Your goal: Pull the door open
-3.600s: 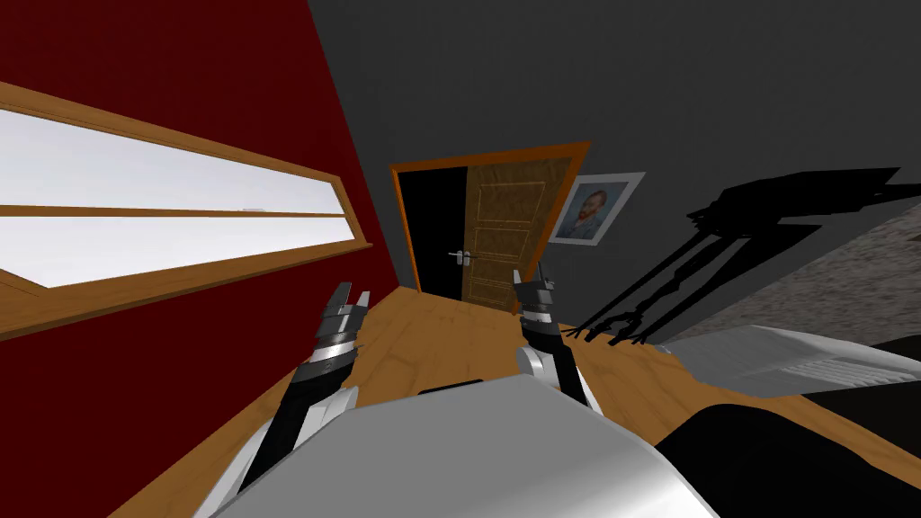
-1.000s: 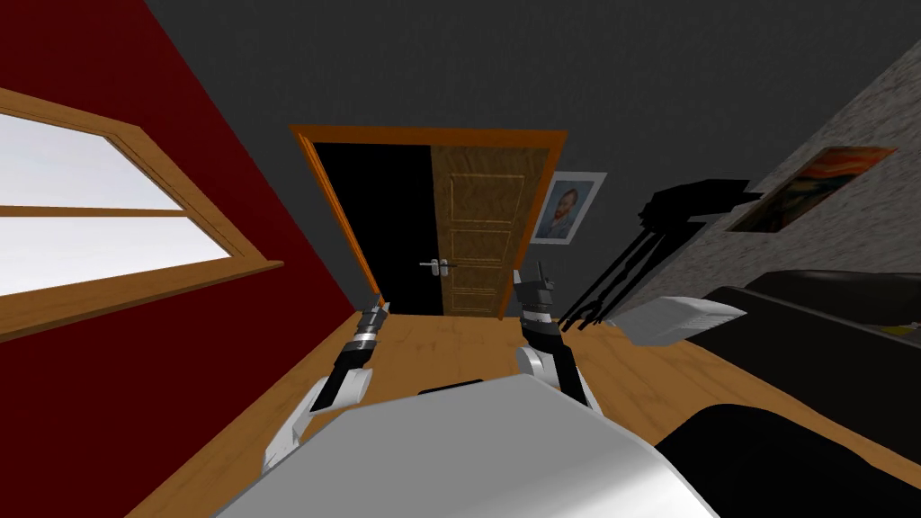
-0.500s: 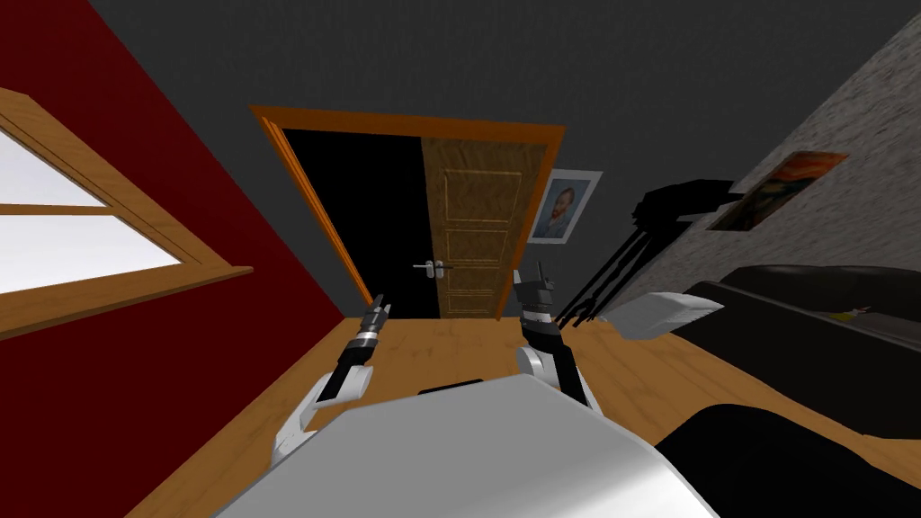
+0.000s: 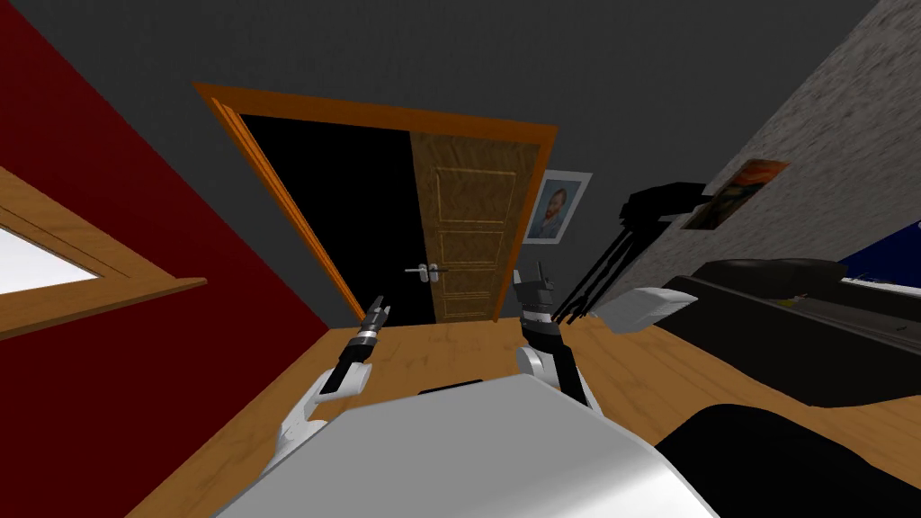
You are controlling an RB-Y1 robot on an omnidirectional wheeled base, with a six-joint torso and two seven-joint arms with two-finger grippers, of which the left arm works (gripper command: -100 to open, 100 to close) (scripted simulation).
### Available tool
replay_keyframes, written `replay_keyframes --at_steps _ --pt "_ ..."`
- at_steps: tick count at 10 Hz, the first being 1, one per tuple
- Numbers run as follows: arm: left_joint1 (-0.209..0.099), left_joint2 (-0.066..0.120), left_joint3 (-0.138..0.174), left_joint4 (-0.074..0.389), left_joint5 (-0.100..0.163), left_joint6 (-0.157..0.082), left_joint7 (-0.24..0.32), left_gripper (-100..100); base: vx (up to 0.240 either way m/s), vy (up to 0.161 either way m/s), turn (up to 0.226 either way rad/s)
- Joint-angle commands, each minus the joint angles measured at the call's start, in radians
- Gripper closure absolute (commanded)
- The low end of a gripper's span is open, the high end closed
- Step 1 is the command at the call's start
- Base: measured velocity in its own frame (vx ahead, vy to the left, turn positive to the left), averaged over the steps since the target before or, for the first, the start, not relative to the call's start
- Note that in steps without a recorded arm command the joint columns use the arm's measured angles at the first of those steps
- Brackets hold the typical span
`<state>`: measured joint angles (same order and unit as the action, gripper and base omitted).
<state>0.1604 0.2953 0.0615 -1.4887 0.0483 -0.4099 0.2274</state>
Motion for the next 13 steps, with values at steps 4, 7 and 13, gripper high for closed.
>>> replay_keyframes --at_steps 4,7,13 --pt "-0.058 0.031 -0.002 0.118 0.016 -0.002 0.022 -100 0.102 -0.004 -0.097" --pt "-0.090 0.051 -0.003 0.183 0.026 -0.001 0.036 -100 0.104 0.003 -0.087" --pt "-0.161 0.094 -0.005 0.325 0.048 0.001 0.066 -100 0.126 0.018 -0.101"
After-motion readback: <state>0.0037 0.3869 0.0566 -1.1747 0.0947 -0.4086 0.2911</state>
